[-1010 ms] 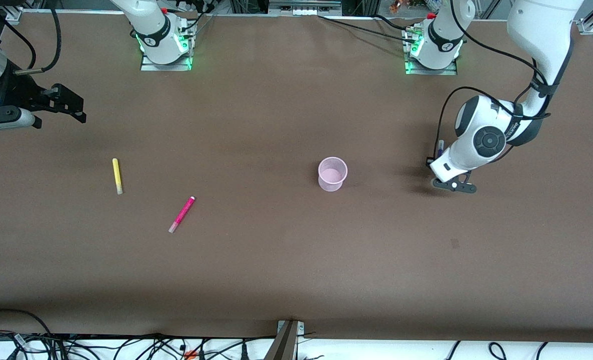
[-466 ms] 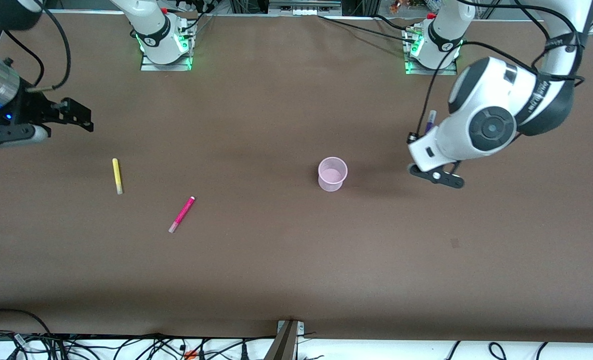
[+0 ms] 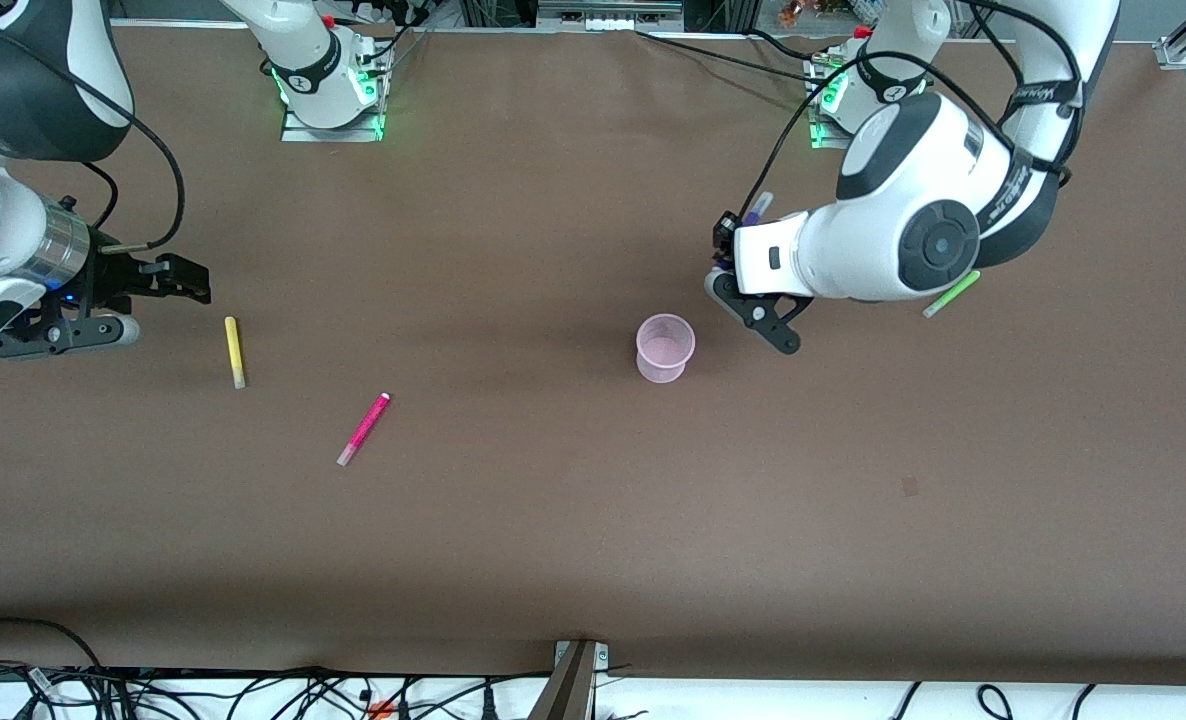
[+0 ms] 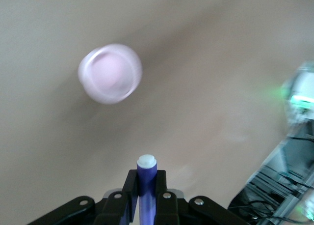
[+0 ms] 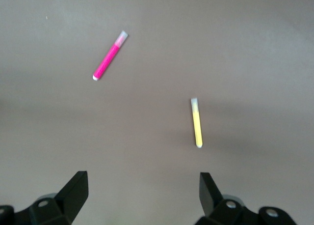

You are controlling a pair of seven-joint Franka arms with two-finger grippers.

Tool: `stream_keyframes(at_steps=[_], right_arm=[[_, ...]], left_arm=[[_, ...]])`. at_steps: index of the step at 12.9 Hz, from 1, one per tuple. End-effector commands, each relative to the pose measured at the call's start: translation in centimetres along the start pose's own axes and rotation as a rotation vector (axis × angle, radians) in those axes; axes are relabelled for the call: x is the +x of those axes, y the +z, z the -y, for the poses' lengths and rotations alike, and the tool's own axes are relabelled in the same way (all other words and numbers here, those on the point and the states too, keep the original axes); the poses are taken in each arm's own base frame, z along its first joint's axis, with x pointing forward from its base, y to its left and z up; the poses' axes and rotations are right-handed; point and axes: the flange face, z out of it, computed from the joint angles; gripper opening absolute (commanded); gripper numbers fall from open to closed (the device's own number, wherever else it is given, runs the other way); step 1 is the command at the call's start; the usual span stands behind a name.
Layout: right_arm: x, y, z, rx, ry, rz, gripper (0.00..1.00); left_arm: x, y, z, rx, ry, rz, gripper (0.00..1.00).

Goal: Organize pens into pink holder with both arms
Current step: 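Carry the blue marker to the holder while the right gripper reaches the pink highlighter, then drop the blue marker into the holder while the right gripper grasps the pink highlighter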

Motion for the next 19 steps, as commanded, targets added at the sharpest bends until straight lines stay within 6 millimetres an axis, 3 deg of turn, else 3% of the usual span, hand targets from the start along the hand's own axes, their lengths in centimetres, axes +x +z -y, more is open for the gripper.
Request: stream_keyframes(at_steps=[1,3,6,8,11,14,16,19], right_arm=[[1.6,3.0,0.2,0.033,0.082,-0.015,1.0],[2.8,5.9,0.9,0.092,0.259,0.026,1.0],[4.9,10.3,3.5,0.095,0.444,0.048,1.0],[6.7,15.3,4.8,0.1,0.559,0.043,1.0],[7.4,19.2,8.0,0.104,0.695,0.027,0.99],[9.2,24.9,10.0,0.13,0.803,-0.012,0.99],[9.8,28.0,10.2,0.145,0.814,-0.036,0.98],[9.2,30.4,10.3,0.143,0.823,-0.031,0.91]], left_arm=[[3.1,1.8,2.5,-0.159,0.274,-0.133,0.0],[4.7,3.2,3.6,-0.221,0.438,-0.273,0.0],[6.7,7.8,7.2,-0.328,0.685,-0.455,0.0],[7.2,9.5,8.7,-0.326,0.862,-0.573,0.0],[7.0,9.7,9.4,-0.246,1.02,-0.569,0.0],[6.7,10.2,10.3,-0.16,1.137,-0.497,0.0],[6.1,11.9,10.4,-0.175,1.137,-0.456,0.0],[4.9,13.9,10.8,-0.219,1.114,-0.426,0.0]])
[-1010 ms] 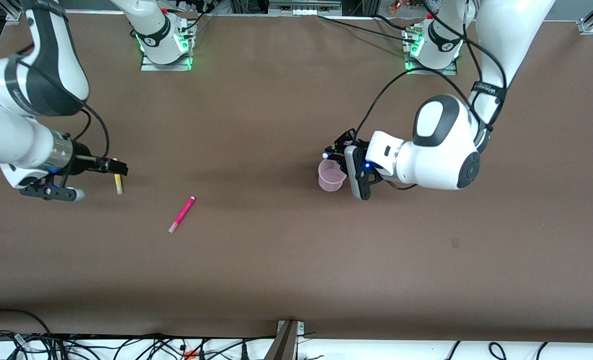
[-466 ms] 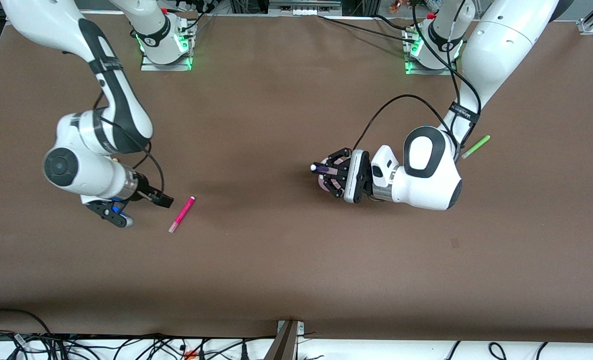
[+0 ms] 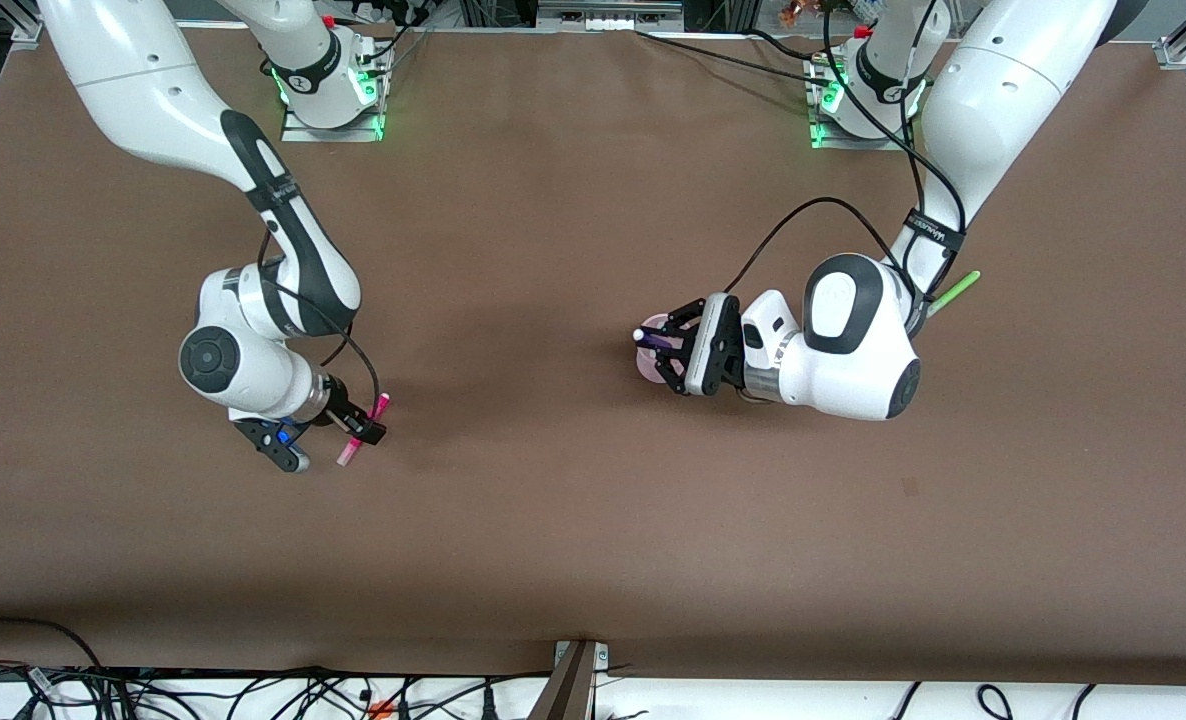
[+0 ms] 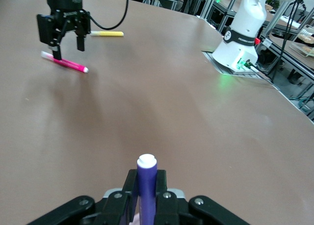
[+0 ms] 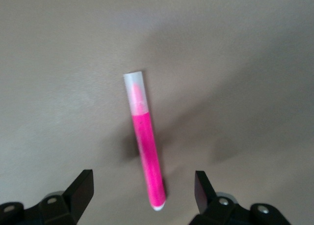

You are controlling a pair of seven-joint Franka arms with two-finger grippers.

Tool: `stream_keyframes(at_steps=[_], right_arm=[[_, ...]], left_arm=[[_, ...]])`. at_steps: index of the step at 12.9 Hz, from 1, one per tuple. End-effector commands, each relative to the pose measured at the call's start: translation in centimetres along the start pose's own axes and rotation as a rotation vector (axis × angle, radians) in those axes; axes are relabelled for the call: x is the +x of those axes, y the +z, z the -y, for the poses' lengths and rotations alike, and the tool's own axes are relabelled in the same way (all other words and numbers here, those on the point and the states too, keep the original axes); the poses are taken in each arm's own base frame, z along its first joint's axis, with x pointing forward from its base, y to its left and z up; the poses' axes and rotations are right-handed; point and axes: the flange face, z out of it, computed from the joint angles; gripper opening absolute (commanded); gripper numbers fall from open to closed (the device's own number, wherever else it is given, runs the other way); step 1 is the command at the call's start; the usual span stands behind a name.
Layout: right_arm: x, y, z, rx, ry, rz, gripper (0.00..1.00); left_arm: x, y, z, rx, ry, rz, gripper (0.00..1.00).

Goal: Organize pens into pink holder with both arms
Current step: 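Drop the blue marker into the holder while the right gripper grasps the pink highlighter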

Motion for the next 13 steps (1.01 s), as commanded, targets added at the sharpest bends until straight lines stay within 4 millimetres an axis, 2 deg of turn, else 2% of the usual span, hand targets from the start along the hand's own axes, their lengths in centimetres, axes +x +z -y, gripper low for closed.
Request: stream_keyframes(at_steps=[1,2,3,7,8,10,13], right_arm=[[-0.6,0.8,-0.6,0.012,0.024,-0.003,0.87],[-0.9,1.1,-0.6,0.009,0.019,-0.001,0.86],[-1.1,1.2,-0.6,0.007,0.027,0.002,0.82],[-2.1,1.8,-0.2,0.0,0.024,0.01,0.61],[-2.1,1.9,-0.2,-0.001,0.034,0.011,0.59],[-2.6,2.1,-0.1,-0.006,0.031,0.014,0.51],[-2.6,2.3,-0.2,-0.008,0.025,0.016,0.23]], left_arm=[[-1.1,0.7,-0.9,-0.031,0.02,0.012,0.55],[-1.3,0.5,-1.3,-0.032,0.005,0.011,1.0],[0.5,-1.0,-1.7,-0.02,-0.007,0.021,1.0],[2.6,-2.2,-3.5,-0.075,-0.215,0.146,1.0],[3.1,-2.0,-3.5,-0.074,-0.263,0.179,1.0],[2.6,-1.8,-3.8,-0.068,-0.374,0.281,1.0],[1.9,-2.2,-4.4,-0.089,-0.516,0.336,1.0]])
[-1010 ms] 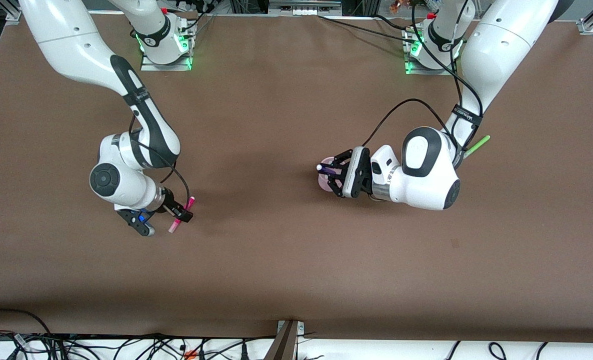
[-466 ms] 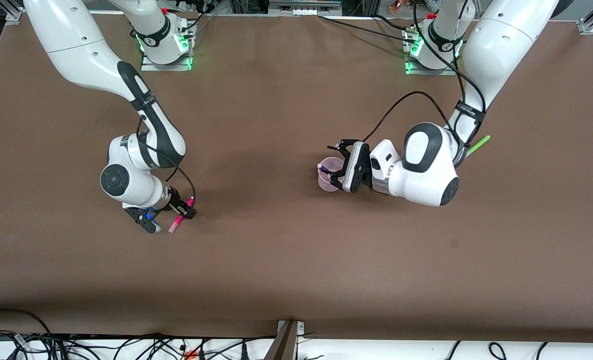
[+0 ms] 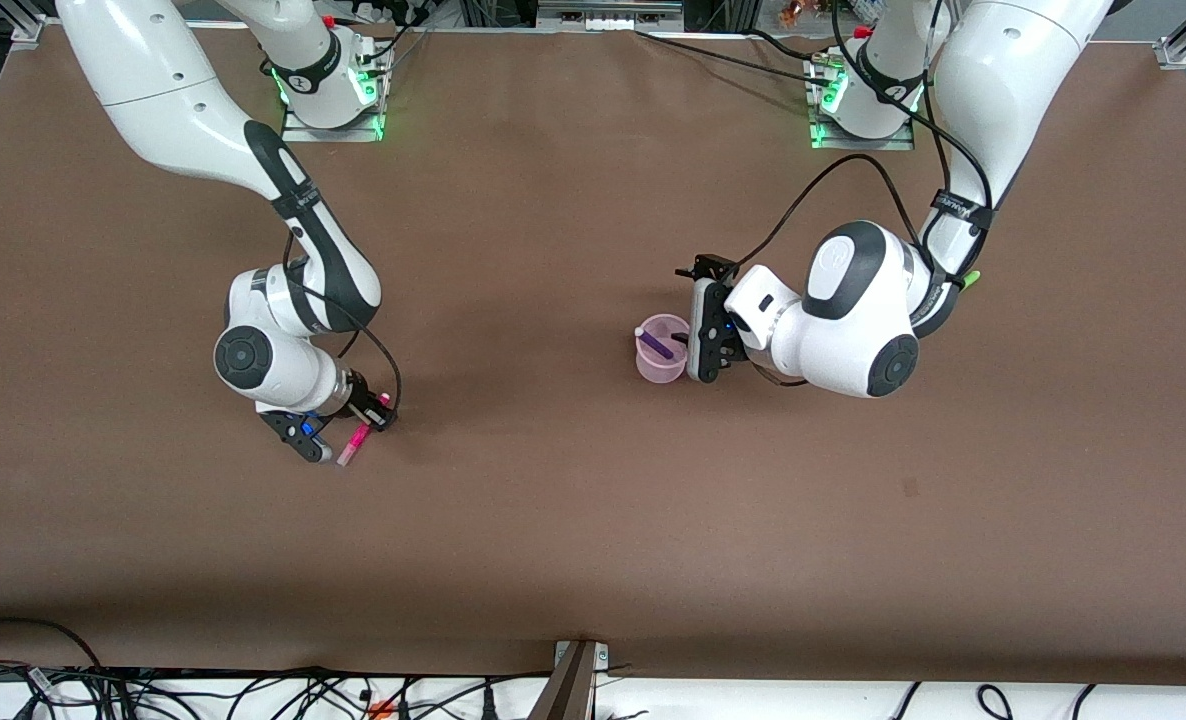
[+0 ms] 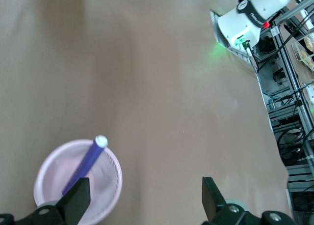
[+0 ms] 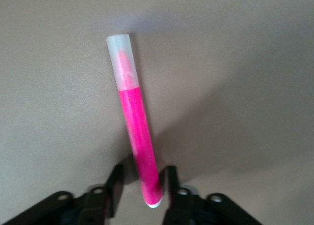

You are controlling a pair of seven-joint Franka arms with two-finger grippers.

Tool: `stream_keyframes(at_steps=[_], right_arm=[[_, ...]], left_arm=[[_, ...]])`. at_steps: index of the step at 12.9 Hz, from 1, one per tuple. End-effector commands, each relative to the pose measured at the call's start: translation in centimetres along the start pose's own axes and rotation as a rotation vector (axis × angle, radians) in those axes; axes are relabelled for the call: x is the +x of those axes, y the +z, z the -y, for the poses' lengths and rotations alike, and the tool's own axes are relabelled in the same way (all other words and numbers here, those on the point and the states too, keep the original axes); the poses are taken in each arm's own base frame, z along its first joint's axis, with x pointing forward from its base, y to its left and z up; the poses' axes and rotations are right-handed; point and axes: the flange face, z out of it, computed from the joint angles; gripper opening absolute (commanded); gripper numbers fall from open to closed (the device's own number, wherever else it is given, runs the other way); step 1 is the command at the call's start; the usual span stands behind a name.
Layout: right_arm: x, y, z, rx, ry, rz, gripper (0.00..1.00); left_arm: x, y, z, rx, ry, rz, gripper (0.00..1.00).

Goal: Organize pens into pink holder with both arms
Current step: 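Withdraw the left gripper while the right gripper carries the pink highlighter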

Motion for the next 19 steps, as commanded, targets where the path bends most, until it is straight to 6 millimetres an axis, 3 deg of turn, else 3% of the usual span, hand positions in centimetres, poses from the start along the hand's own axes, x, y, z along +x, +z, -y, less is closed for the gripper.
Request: stream_keyframes(at_steps=[1,3,7,12,15,17,18,19], right_arm=[[-0.6,0.3,-0.2,0.007,0.004,0.006,0.13],[-0.6,0.1,-0.2,0.005,0.003,0.007,0.0],[-0.6,-0.9,0.2,0.014,-0.011,-0.001,0.0],[-4.4,-7.2,4.1,0.028,-0.002,0.169,0.0],[-6.8,-10.4,6.1,0.067,0.062,0.361,0.0],[-8.5,-12.4,7.4,0.103,0.127,0.46,0.0],[-10.1,-13.0,8.6,0.131,0.17,0.523,0.0],[-11.4,-13.9,9.9,0.17,0.239,0.588,0.0]], left_arm=[[-0.8,-1.6,-1.3,-0.029,-0.148,0.086,1.0],[0.0,-5.9,-3.3,-0.006,-0.268,0.158,1.0],[-0.2,-13.9,-4.4,0.161,-0.403,0.255,1.0],[-1.5,-21.4,-9.1,0.42,-0.525,0.365,1.0],[-6.8,-29.6,-11.9,0.574,-0.657,0.318,1.0],[-11.4,-33.1,-12.6,0.593,-0.695,0.283,1.0],[-12.5,-33.8,-13.3,0.628,-0.712,0.271,1.0],[-15.1,-35.2,-14.2,0.662,-0.801,0.219,1.0]])
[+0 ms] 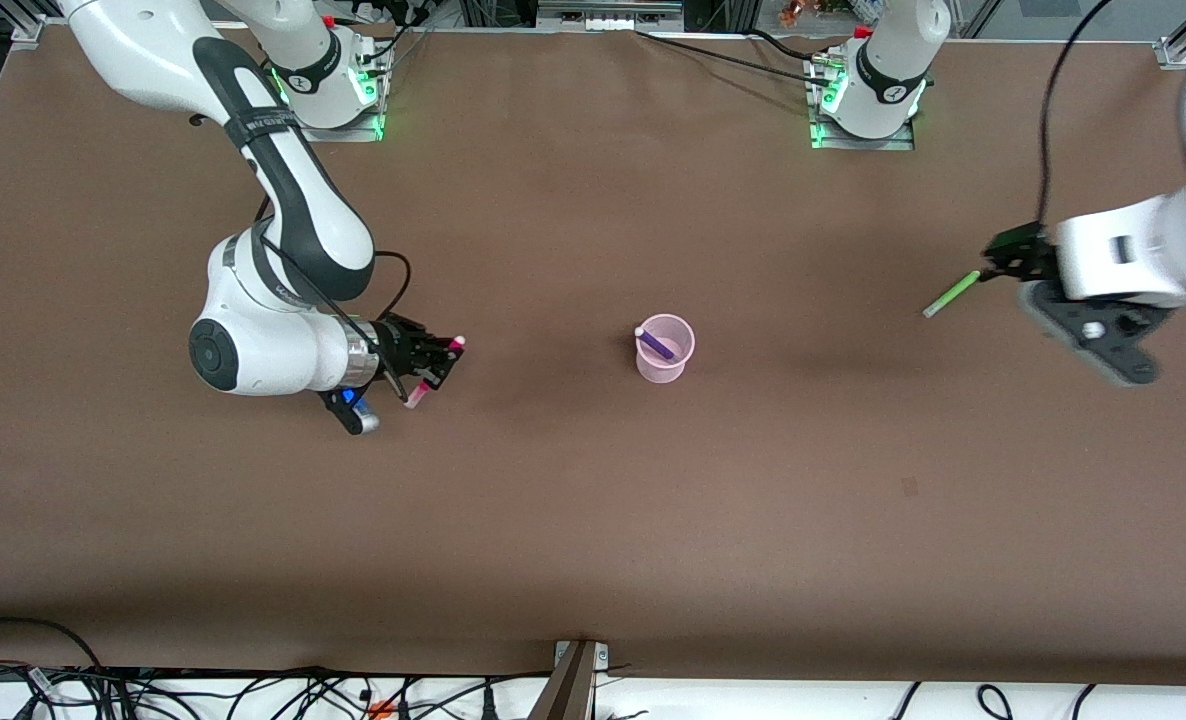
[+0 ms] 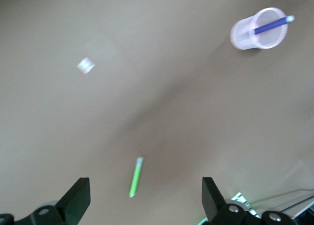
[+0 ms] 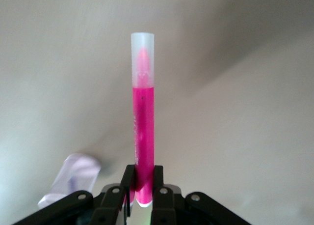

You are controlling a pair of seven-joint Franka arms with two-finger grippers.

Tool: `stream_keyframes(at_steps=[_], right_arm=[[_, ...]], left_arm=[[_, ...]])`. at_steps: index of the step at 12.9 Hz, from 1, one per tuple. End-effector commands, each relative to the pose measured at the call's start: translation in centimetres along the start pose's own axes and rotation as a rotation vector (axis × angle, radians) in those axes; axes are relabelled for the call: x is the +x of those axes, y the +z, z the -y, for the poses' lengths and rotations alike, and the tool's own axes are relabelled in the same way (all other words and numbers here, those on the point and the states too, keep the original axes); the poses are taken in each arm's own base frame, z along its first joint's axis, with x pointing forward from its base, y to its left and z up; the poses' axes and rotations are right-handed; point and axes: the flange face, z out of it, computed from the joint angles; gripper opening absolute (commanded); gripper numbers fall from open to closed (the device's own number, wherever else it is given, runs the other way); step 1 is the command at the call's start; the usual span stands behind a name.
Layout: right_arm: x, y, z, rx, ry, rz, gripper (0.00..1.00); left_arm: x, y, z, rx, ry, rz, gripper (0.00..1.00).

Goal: Organize pens into pink holder with both arms
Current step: 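Withdraw the left gripper while the right gripper carries the pink highlighter, then lower the pink highlighter into the holder and open the right gripper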

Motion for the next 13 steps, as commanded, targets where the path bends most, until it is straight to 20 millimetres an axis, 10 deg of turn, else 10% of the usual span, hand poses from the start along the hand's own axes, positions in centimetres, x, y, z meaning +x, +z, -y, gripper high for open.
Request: stream_keyframes(at_steps=[1,4,13], right_arm=[[-5.0,0.3,2.8,0.091,0.126,0.161,0.0],[-10.4,2.3,5.6,0.199,0.264,0.271,0.0],[-20.8,14.2,10.9,0.428,0.506,0.457,0.0]], left_arm=[[-5.4,-0.4,1.2,0.025,-0.203,-0.05,1.0],[-9.3,-1.1,0.7,0.079,-0.501,-0.183,1.0],[-8.6,-2.1,0.5,0.087,-0.535,-0.209,1.0]])
